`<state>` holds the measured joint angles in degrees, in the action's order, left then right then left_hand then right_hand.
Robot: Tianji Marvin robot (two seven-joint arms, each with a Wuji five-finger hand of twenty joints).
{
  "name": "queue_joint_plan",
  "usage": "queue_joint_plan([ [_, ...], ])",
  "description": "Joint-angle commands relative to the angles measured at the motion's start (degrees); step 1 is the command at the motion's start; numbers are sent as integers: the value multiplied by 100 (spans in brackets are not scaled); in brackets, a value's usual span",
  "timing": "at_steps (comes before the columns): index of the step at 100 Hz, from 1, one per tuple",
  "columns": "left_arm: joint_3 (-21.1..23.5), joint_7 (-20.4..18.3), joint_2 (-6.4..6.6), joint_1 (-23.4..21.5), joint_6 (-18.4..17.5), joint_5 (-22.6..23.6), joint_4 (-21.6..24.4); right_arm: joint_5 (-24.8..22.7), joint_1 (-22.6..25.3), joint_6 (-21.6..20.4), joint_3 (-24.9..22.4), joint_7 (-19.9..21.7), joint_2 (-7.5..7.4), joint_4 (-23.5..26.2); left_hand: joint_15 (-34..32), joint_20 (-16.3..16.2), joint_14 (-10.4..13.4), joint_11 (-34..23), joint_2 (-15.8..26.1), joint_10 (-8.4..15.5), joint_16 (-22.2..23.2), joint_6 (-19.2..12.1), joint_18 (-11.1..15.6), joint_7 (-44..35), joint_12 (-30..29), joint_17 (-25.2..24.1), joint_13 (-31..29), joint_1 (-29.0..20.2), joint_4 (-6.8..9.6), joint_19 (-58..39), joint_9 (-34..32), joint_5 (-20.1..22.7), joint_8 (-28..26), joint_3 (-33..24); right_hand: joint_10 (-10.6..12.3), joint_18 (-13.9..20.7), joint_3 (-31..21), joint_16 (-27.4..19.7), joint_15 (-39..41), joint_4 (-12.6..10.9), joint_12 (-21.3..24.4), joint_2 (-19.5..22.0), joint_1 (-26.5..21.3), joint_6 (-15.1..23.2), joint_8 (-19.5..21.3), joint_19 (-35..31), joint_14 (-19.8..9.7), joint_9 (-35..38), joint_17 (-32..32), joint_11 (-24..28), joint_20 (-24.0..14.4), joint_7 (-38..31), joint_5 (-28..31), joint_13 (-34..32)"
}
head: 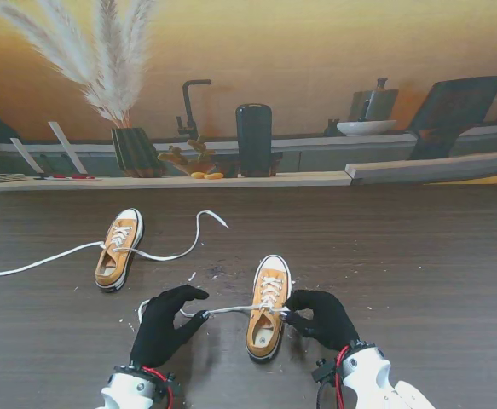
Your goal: Tie the shoelaces into a bow on the shoes
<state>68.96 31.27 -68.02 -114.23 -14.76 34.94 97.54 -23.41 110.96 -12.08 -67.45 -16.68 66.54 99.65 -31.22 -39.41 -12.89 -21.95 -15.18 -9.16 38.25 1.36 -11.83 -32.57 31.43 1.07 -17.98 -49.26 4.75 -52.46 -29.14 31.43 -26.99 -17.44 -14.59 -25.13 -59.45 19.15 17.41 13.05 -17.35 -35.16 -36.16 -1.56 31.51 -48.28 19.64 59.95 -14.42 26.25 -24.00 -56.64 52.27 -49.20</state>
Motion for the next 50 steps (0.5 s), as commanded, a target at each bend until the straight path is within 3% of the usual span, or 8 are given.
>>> queue_joint_plan([
  [1, -51, -134, 13, -6, 65, 57, 135, -13, -5, 154, -17, 45, 39, 142, 301, 203, -12, 155, 54, -58, -264, 11, -137, 119, -37, -153, 38, -107, -104, 398, 40, 50, -62, 162, -117, 166, 9, -76, 3, 194, 166, 190, -370, 14, 228, -24, 23, 512, -139, -136, 165, -260, -44, -396],
  [11, -160, -137, 46, -73, 433, 275, 354, 552, -34, 244, -64, 313, 54, 199, 822, 495, -9, 303, 204, -74, -543, 170, -86, 415, -169, -329, 258, -14, -11, 1325, 221, -70, 55, 212, 1, 186, 69, 112, 403, 187, 41, 274, -414, -267, 289, -232, 88, 1324, -404, 503, 742, -316, -144, -1204],
  [27, -448, -212, 175, -190, 1671, 1117, 832, 1194, -39, 520, -158, 763, 28, 333, 1326, 481, 57, 542, 217, 0, -673, 413, 6, 1054, -291, -426, 642, 155, 259, 2320, 739, -463, 444, 460, 183, -678, 414, 541, 1462, 137, -1275, 562, -462, -420, 352, -1337, 183, 1221, -1594, 3266, 634, -457, -407, -2264],
  [32, -562, -320, 215, -168, 2043, 1329, 941, 1159, -49, 607, -159, 743, 32, 347, 1470, 401, 83, 631, 97, 10, -695, 513, 29, 1348, -331, -424, 744, 184, 339, 2575, 915, -631, 606, 469, 287, -1338, 418, 1021, 2787, 145, -1360, 561, -388, -372, 293, -2306, 121, 1283, -2687, 3765, 266, -531, -417, -2431],
  [37, -650, -562, 275, -137, 2406, 1571, 1043, 1133, -60, 671, -172, 771, 26, 358, 1601, 340, 126, 713, -11, 41, -722, 581, 67, 1643, -361, -416, 853, 222, 366, 2796, 1107, -823, 768, 502, 540, -1481, 381, 1588, 4623, 143, -1547, 546, -281, -253, 232, -3359, -114, 1408, -4168, 4300, -227, -584, -412, -2505],
  [41, -728, -719, 312, -69, 2663, 1736, 1074, 1169, -58, 697, -186, 818, 19, 378, 1685, 286, 147, 762, -130, 65, -727, 613, 90, 1807, -377, -390, 893, 221, 380, 2979, 1211, -880, 861, 509, 690, -1485, 363, 1859, 5938, 137, -1902, 521, -252, -227, 148, -4424, -254, 1459, -4788, 4661, -1185, -631, -412, -2516],
  [45, -804, -930, 347, 31, 2924, 1868, 1093, 1231, -55, 715, -203, 875, 12, 399, 1771, 230, 185, 825, -230, 87, -733, 654, 116, 1988, -400, -378, 935, 210, 376, 3158, 1324, -969, 957, 510, 776, -927, 359, 2208, 6779, 135, -2242, 512, -234, -199, 117, -5525, -409, 1465, -5100, 4808, -2095, -639, -404, -2527],
  [50, -899, -1220, 388, 174, 3227, 1990, 1104, 1285, -49, 745, -222, 922, 7, 421, 1815, 197, 208, 856, -310, 99, -735, 692, 138, 2078, -408, -357, 964, 177, 375, 3239, 1391, -1036, 1000, 500, 847, -276, 373, 2549, 7509, 133, -2468, 511, -222, -160, 87, -6502, -609, 1465, -5263, 4867, -2545, -629, -413, -2533],
])
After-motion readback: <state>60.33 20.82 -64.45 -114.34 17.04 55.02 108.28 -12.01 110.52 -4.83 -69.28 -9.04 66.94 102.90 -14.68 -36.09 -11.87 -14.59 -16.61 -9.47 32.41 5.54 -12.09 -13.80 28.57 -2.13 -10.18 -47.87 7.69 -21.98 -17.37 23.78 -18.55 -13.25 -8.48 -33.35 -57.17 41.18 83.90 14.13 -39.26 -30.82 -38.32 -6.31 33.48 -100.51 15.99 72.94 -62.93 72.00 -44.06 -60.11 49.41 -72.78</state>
